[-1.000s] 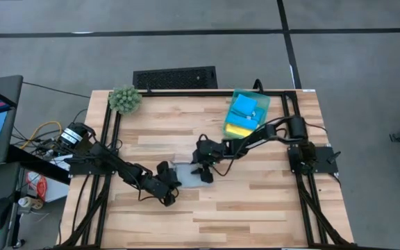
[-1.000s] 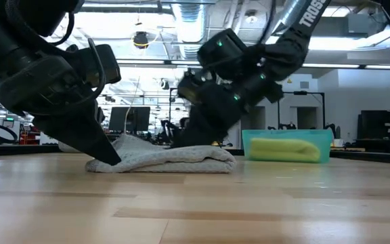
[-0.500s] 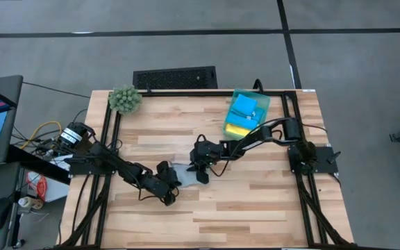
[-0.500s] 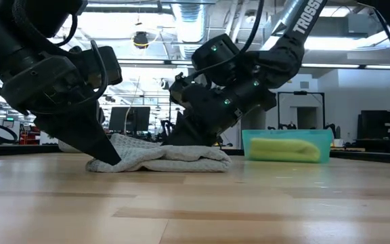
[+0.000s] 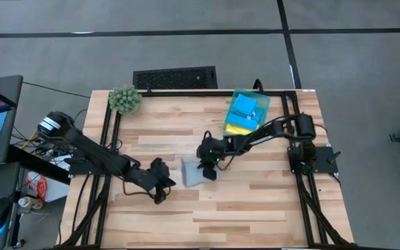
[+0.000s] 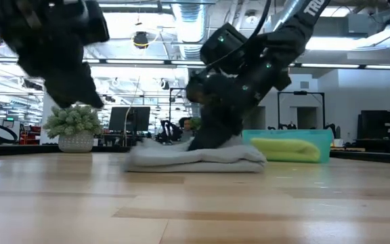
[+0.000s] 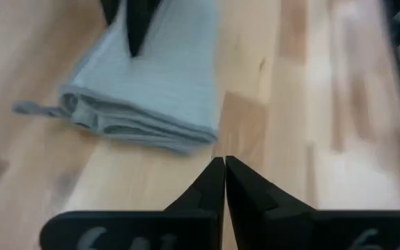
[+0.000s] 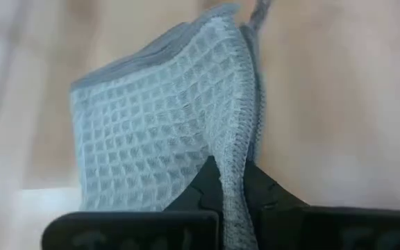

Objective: Fold microfiber towels
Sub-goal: Put the gray towel into the blue bin

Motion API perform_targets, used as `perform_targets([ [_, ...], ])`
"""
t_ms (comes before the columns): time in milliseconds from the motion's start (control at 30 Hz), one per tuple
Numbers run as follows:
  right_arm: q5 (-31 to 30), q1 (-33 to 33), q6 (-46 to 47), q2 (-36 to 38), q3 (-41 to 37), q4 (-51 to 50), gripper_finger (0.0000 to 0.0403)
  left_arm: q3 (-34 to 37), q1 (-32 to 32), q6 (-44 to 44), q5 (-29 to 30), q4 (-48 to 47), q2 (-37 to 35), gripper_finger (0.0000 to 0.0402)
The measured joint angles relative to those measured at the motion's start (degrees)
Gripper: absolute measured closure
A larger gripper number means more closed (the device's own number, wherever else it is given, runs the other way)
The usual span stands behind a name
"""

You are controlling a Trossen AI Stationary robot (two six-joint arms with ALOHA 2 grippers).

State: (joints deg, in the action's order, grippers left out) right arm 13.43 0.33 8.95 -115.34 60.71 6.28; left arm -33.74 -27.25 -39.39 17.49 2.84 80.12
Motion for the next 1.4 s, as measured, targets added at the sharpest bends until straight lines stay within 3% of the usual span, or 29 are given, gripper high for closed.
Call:
perform_targets([
  [267,-3.1,-5.6,-2.3,11.3,-2.6,-11.9,0.0376,-0.1,-0.8,0.8,6.6,-5.4,-9.0,0.0397],
  [533,-3.2,-15.7,-3.7,26.9,-14.7,-14.2,0.0376,-0.2,-1.7,-0.7,9.0,-9.8,-8.6,0.0397],
  [833,-0.5,-28.5,-12.0,39.1,-16.5,-22.4,0.0376,-0.2,-1.7,-3.1,10.1,-10.0,-8.7,0.0397],
  [1067,2.8,-38.4,-16.5,39.0,-16.4,-25.7,0.0376,-0.2,-1.7,-3.9,10.2,-10.0,-8.7,0.0397],
  [1400,3.2,-44.9,-20.5,31.7,-17.5,-30.4,0.0376,-0.2,-1.7,-3.6,10.4,-10.0,-8.7,0.0397],
])
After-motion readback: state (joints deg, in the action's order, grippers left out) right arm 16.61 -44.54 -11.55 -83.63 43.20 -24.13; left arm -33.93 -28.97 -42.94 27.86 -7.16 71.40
